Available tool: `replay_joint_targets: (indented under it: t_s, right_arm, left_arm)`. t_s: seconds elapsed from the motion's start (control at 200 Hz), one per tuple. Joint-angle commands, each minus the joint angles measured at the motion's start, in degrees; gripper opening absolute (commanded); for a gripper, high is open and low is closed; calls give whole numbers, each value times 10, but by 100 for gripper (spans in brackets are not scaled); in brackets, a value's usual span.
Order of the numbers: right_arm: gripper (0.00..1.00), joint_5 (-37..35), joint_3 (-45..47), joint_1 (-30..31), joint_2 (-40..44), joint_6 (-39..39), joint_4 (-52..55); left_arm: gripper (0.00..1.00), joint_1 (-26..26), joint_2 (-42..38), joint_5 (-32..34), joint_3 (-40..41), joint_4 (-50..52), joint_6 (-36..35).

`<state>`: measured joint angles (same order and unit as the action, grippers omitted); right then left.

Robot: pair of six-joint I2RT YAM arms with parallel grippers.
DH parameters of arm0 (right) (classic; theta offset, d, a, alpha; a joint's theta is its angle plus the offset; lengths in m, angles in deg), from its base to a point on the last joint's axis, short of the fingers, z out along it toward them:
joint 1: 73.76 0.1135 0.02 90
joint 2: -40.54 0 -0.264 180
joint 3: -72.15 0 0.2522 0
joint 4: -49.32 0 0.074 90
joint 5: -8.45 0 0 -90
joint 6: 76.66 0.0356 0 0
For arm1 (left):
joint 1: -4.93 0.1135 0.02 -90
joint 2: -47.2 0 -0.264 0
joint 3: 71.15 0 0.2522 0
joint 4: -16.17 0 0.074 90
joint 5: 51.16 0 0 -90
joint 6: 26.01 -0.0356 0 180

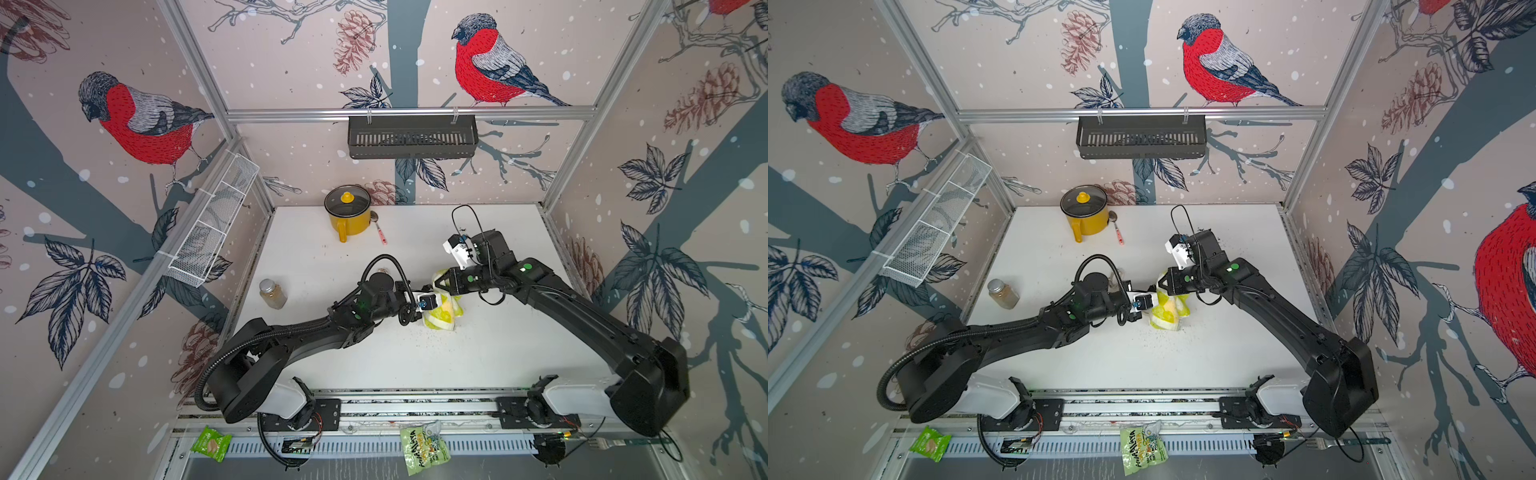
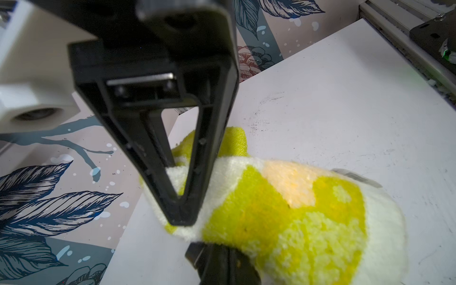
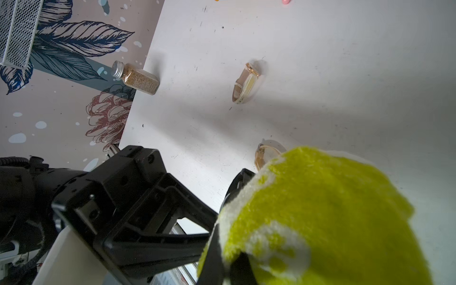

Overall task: Wipe the watch dial
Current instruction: Wipe the dirt from the watch dial.

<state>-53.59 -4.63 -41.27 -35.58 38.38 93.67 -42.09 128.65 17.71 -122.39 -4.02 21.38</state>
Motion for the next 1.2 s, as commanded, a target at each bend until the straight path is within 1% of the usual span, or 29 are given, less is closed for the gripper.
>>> replay_joint_targets:
  t_s: [0.0,0.215,0.38,0.57,0.59,0.755,0.84,1.036,1.196]
  right_arm:
    - [4,-3,16,-8,-4,-18,15]
    - [4,20,63,-29,9,-19,-4]
    - [4,19,70,-45,25,-22,-1]
    - [4,10,40,-60,40,-29,37]
    - [4,9,37,-61,56,-30,41]
    - [4,-7,-2,-64,81,-36,74]
    - [4,-19,-19,-68,96,-44,91]
    - [4,-18,-34,-88,138,-49,100]
    - [4,-15,-53,-88,136,-60,113]
  left_arm:
    - [0,-5,-14,-17,-1,-87,-25]
    - [0,-10,-25,5,9,-108,-38]
    - [0,-10,-29,10,11,-109,-50]
    - [0,-13,-27,16,15,-115,-62]
    - [0,-13,-26,17,14,-115,-63]
    - [0,-15,-18,19,11,-123,-70]
    - [0,-20,-14,24,5,-114,-92]
    - [0,-27,-1,36,6,-125,-102]
    - [0,-43,18,70,19,-156,-154]
